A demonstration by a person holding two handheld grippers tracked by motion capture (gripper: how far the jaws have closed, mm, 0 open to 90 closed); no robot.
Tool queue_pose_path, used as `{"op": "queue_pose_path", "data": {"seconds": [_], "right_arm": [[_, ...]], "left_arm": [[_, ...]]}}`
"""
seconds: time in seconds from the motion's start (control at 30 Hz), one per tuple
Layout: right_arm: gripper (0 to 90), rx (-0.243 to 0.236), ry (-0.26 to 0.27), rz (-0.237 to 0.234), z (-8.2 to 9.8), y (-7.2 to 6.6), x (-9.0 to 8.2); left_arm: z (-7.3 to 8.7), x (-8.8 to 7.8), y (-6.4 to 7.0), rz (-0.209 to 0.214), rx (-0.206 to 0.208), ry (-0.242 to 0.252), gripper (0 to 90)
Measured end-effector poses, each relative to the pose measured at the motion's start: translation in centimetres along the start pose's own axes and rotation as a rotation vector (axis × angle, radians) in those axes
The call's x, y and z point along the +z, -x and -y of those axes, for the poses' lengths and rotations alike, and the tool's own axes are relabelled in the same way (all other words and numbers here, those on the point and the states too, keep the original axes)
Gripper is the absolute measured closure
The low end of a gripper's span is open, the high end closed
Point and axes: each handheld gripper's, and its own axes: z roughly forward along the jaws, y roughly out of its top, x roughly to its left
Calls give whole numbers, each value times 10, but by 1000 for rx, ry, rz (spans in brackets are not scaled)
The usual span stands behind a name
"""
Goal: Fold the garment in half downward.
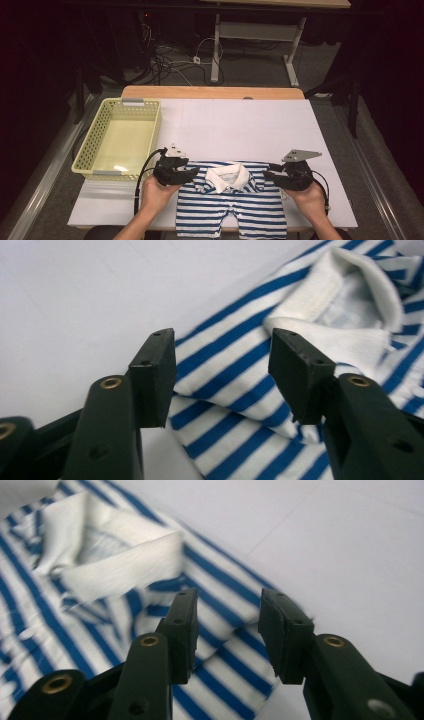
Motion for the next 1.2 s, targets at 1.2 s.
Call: {"op": "queue_pose_path", "data": {"seconds": [1.2], "right_arm": [[816, 54, -128, -11, 2, 17, 39]], "left_arm": [[-3, 39, -11, 9, -39, -132, 689]]}}
